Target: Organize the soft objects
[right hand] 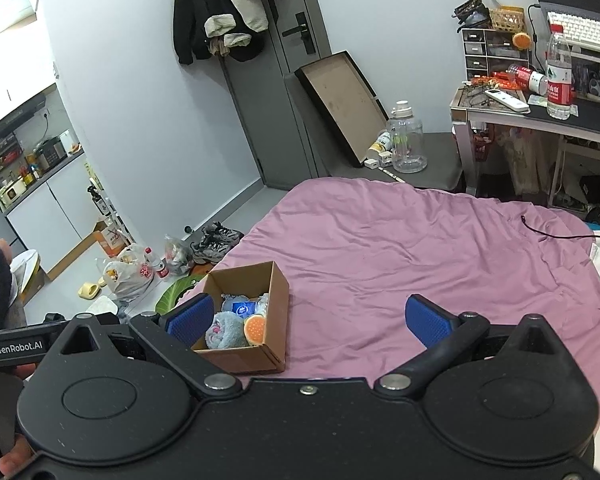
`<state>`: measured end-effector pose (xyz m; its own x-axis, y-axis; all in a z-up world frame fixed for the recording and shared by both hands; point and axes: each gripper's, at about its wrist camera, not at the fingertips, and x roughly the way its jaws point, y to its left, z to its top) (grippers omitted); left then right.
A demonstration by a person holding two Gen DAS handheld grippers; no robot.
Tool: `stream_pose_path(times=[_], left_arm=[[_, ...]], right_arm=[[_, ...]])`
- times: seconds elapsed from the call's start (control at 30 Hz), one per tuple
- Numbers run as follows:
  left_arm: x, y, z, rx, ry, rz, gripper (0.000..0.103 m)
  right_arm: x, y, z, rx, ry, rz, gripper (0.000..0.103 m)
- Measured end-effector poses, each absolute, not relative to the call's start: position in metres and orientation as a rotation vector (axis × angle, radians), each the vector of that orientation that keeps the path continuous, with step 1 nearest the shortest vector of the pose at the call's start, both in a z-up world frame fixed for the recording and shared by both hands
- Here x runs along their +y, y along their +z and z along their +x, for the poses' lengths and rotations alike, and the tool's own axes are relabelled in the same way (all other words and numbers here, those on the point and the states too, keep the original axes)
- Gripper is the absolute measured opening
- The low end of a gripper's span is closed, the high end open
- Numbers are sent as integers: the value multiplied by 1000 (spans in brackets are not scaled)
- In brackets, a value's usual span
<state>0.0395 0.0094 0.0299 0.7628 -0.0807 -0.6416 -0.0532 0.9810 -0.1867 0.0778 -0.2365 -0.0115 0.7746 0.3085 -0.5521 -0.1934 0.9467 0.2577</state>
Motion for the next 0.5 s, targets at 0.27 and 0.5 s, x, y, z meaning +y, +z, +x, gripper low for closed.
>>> stream_pose_path(times=[0.27, 0.5], left_arm=[[10, 29, 36, 703, -10, -194, 103], [9, 28, 32, 713, -14, -170, 103]], right_arm=[[-230, -9, 71, 622, 318, 169, 103], [-223, -5, 65, 628, 331, 148, 103]])
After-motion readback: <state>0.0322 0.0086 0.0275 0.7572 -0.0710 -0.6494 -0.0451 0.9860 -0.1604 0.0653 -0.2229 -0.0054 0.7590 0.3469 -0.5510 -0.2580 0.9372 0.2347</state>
